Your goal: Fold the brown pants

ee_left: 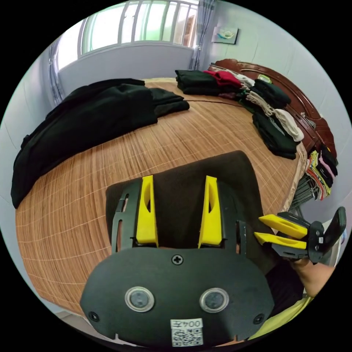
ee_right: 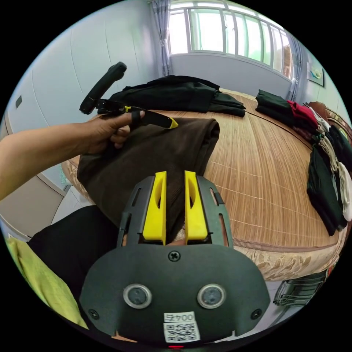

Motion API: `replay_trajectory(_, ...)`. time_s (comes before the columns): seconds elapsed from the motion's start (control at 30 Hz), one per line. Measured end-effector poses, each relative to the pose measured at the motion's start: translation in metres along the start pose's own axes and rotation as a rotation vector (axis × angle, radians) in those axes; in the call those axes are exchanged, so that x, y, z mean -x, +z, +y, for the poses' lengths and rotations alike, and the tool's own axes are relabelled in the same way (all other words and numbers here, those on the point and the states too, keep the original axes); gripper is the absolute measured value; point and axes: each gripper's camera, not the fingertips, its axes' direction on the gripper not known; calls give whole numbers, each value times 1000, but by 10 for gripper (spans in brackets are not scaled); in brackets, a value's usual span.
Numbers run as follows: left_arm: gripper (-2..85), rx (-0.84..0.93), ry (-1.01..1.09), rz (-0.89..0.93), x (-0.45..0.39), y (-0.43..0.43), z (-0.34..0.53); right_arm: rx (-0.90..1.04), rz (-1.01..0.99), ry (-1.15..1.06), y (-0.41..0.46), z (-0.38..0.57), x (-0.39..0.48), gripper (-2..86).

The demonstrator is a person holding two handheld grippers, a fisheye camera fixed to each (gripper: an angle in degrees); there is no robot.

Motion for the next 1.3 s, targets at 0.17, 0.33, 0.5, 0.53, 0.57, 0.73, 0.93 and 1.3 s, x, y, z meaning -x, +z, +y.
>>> replay_trajectory(0.17, 180, 73, -31, 21, 20, 37, 3, -45, -92, 75, 10, 13, -14, 84)
replay_trajectory(0.33, 184, 67, -37, 85, 41, 44, 16, -59, -100, 96, 9, 14, -14, 90)
replay_trajectory(0.5, 176, -97, -151, 300, 79, -16, 44, -17, -67, 212, -32, 11, -31, 125)
replay_trajectory(0.53, 172, -145, -150, 331, 86, -37, 62, -5, -61, 236, -42, 18, -37, 127)
replay_trajectory(0.57, 169, -176, -147, 353, 90, -54, 82, 6, -81, 281, -51, 27, -44, 126)
replay_trajectory(0.73, 152, -182, -168, 372, 100, -77, 181, -31, -365, 467, -64, 72, -66, 117)
replay_trajectory(0.93, 133, -202, -323, 313, 122, -80, 270, 55, -368, 435, -43, 83, -56, 112)
replay_trajectory(1.3, 128, -71, 87, 197, 124, -85, 342, 98, -274, 215, -31, 49, -43, 109)
